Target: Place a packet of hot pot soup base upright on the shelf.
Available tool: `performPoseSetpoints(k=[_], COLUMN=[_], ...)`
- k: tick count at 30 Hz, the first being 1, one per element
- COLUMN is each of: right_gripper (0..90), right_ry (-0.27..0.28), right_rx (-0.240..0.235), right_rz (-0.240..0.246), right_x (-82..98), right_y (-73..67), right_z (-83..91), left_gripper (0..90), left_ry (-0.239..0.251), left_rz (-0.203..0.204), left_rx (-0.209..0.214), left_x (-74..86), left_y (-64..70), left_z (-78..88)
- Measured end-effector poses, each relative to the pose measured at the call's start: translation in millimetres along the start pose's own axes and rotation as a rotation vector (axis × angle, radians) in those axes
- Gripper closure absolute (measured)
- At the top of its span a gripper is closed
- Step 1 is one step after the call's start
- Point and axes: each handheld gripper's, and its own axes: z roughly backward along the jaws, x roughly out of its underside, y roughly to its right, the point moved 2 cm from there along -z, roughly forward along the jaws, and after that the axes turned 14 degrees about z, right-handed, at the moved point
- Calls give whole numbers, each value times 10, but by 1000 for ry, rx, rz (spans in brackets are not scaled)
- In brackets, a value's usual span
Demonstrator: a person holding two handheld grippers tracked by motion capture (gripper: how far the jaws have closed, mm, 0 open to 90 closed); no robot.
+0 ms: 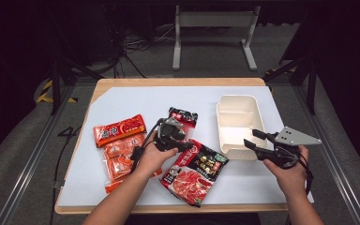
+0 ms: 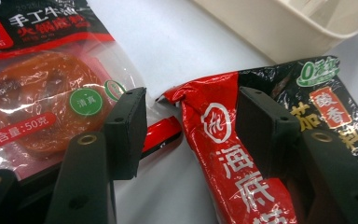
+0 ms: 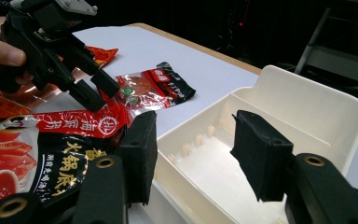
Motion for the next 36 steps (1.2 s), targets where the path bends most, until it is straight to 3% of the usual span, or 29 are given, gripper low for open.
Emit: performPoseSetpoints(k=[2, 13, 22, 25, 30, 36], right_gripper=[495, 492, 575, 546, 518, 510], right_ry=[-3, -6, 11, 21, -6, -3], right_rx=[-4, -2, -37, -68, -75, -68], right_rz=[-1, 0, -7, -22, -1, 8], right_x=[-1, 8, -1, 2, -1, -24], right_y=[-7, -7, -23, -25, -65, -82], right_z=[-11, -26, -14, -26, -71, -62], left_gripper=[455, 463, 596, 624, 721, 809], left_ry=[-27, -81, -110, -118, -136, -132], left_rz=[10, -3, -10, 10, 64, 88], left_rx=[20, 33, 4, 18, 68, 81], left_x=[-17, -47, -46, -38, -15, -13], left_y=[-8, -23, -8, -6, -31, -31], left_z=[-42, -166, -228, -237, -247, -230])
